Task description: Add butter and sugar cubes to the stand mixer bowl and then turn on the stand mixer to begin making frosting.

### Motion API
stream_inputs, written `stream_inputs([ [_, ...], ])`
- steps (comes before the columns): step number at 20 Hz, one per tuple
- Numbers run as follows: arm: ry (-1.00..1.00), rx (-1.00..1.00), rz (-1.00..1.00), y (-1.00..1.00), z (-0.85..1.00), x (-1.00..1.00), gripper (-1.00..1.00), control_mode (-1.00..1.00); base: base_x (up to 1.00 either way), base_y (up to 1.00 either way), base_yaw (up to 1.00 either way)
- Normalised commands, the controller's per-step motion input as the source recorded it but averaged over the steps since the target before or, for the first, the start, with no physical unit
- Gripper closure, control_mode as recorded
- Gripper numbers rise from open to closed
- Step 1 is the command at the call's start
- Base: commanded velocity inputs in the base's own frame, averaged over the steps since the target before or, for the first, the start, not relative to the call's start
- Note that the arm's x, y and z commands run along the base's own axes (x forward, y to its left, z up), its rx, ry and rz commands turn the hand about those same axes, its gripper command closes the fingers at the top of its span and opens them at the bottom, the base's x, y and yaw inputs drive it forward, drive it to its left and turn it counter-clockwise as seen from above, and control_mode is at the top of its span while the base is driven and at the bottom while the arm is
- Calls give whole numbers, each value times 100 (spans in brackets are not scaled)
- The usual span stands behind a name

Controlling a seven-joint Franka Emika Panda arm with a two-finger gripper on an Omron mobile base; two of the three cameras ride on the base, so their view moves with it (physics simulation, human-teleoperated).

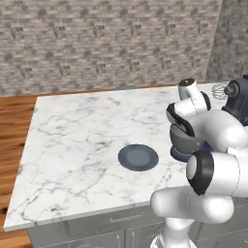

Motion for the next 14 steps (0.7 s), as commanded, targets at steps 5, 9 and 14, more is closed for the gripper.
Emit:
stream_inputs([
  [5, 0, 0, -10, -4, -41, 0, 100, -100, 0, 0, 0],
  [9, 1, 2, -5, -2, -39, 0, 100, -100, 0, 0, 0],
  [14, 0, 5, -2, -2, -32, 0, 100, -100, 0, 0, 0],
])
